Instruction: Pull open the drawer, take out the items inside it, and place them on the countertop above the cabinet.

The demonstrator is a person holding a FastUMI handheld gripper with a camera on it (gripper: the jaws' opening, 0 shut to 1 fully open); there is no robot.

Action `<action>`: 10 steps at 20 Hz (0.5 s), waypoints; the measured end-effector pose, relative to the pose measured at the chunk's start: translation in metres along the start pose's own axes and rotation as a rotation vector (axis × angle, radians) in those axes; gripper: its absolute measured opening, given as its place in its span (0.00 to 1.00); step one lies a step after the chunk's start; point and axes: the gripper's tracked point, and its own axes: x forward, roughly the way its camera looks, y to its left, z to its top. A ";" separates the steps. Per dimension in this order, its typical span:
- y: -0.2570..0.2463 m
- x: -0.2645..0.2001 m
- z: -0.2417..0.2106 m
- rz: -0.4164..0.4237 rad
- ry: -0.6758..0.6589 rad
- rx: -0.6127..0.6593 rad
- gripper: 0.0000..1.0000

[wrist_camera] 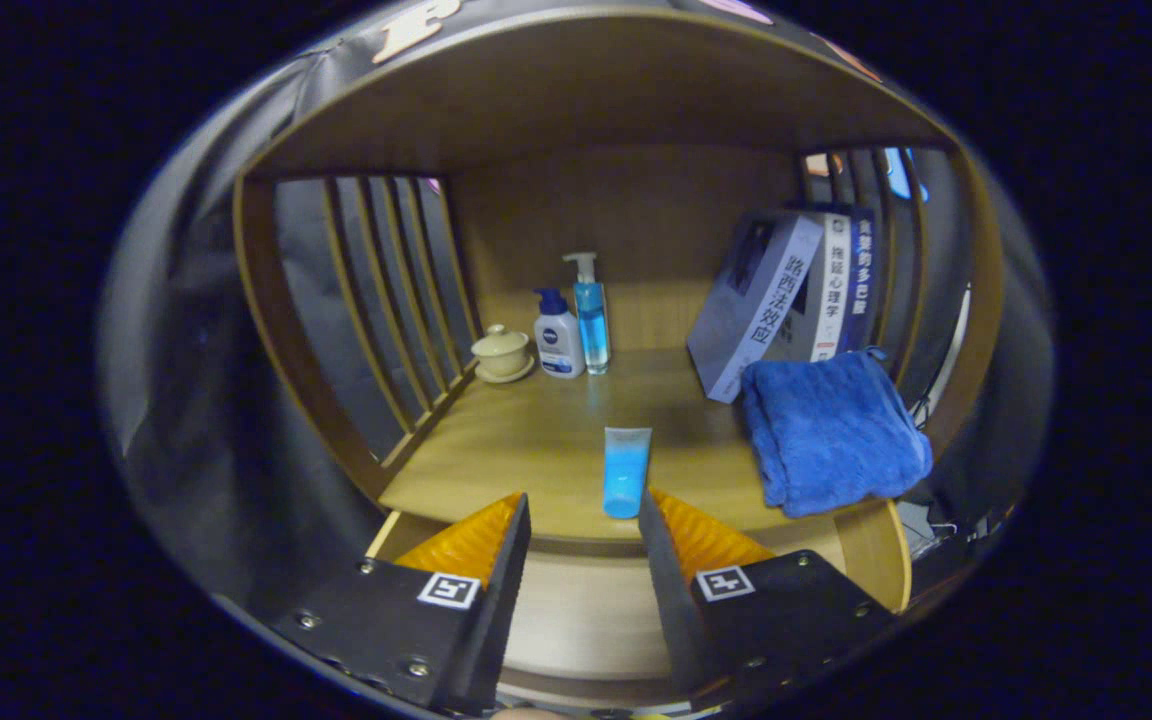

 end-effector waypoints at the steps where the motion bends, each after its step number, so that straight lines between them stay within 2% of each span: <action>1: 0.001 -0.015 -0.005 0.000 -0.030 0.002 0.64; 5: 0.004 -0.062 -0.041 -0.009 -0.119 0.002 0.64; 8: 0.004 -0.091 -0.071 -0.046 -0.164 -0.025 0.64; 10: 0.005 -0.105 -0.091 -0.057 -0.187 0.003 0.66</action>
